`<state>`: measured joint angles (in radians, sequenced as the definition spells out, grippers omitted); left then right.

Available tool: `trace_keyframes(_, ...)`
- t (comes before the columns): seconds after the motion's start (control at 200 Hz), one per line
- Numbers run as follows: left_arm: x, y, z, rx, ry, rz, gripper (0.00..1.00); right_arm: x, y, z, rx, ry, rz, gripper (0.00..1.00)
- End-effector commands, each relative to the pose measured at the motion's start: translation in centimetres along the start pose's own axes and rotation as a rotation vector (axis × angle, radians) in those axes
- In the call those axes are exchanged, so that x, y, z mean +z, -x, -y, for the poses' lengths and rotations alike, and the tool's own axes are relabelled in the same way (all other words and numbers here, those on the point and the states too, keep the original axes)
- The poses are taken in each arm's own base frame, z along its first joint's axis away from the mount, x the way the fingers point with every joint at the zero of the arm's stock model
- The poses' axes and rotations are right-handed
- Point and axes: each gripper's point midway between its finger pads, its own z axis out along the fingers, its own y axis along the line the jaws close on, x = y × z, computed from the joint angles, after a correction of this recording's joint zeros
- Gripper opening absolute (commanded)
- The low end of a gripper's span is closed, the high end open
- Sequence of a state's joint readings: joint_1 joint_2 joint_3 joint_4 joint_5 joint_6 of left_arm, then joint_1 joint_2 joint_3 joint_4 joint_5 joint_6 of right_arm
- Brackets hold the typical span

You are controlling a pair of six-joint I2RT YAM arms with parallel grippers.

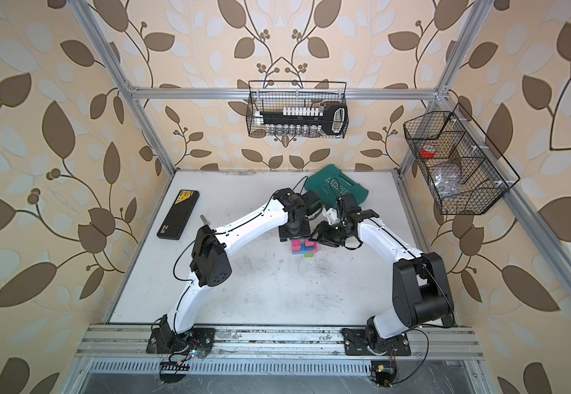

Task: Assemble the number 4 with lego
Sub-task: Assemble the lego brick with the lego brick.

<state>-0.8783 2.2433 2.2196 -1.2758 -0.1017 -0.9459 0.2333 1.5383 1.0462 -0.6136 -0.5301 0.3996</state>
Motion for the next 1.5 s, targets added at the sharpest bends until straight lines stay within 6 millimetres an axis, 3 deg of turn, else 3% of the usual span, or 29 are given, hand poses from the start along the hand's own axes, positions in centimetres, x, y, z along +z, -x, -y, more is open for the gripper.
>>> trace_keyframes(0.0,-4.4,1.1,0.4,0.005,-0.08,0.097,0.61,1.6,-3.2,4.3,0.066,-0.158,-0.103,0.42)
trace_keyframes(0.175,-5.6,0.7,-0.7,0.021,-0.09,0.113,0.53,1.7,-3.1,4.3,0.067,-0.159,-0.104,0.42)
trace_keyframes(0.27,-5.5,0.0,-1.0,0.031,-0.106,0.094,0.45,1.7,-2.9,4.4,0.067,-0.161,-0.102,0.42)
trace_keyframes(0.38,-3.9,-1.1,-1.6,0.044,-0.091,0.052,0.37,1.7,-2.9,4.4,0.068,-0.163,-0.103,0.41)
trace_keyframes(1.185,1.0,-2.9,-2.3,0.068,-0.047,-0.033,0.37,1.8,-3.0,4.5,0.068,-0.168,-0.109,0.4)
trace_keyframes(1.495,2.0,-3.4,-2.8,0.065,-0.03,-0.059,0.36,1.7,-3.0,4.5,0.067,-0.169,-0.106,0.4)
